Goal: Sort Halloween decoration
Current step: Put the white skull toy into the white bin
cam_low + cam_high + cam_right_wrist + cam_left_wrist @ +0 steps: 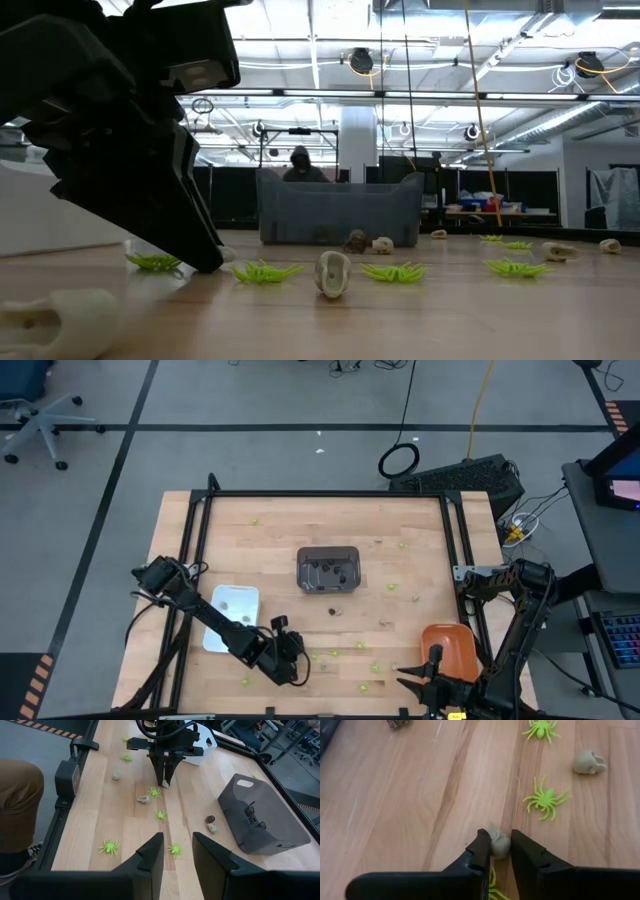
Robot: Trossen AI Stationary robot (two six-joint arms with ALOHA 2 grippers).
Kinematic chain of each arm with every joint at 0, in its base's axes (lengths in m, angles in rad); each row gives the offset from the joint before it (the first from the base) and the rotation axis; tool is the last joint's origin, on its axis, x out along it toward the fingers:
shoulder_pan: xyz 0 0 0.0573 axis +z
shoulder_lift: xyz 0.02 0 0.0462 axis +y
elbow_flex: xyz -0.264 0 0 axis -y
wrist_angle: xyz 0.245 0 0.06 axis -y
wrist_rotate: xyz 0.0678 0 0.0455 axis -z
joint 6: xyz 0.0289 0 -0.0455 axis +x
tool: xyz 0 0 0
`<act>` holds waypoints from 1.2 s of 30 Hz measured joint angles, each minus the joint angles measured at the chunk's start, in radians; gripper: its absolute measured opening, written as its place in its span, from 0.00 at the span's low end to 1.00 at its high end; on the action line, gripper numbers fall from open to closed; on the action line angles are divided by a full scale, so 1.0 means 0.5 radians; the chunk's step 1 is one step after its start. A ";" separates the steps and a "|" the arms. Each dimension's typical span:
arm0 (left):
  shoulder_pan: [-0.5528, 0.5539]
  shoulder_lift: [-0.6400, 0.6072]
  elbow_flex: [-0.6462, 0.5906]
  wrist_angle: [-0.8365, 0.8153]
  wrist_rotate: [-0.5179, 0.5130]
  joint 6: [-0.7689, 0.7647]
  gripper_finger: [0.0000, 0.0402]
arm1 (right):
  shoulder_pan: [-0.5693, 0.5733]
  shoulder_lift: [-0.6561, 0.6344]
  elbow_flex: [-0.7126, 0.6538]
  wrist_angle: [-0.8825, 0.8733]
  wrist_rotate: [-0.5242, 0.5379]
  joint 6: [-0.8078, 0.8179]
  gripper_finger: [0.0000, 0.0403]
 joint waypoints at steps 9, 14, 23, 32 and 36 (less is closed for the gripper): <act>-0.001 0.000 -0.001 0.001 -0.010 0.000 0.13 | 0.000 0.000 0.000 0.001 0.000 0.000 0.23; 0.000 0.000 -0.002 0.014 -0.012 0.096 0.13 | 0.000 0.000 0.000 0.000 0.000 0.000 0.23; 0.002 -0.068 -0.008 -0.003 -0.037 0.330 0.13 | 0.000 0.000 0.000 0.001 0.000 0.000 0.23; -0.002 -0.211 -0.006 0.021 -0.131 0.959 0.13 | 0.000 0.000 -0.001 0.001 0.000 0.000 0.23; -0.002 -0.227 -0.005 0.024 -0.136 1.397 0.13 | 0.000 0.000 -0.001 0.001 0.000 0.000 0.23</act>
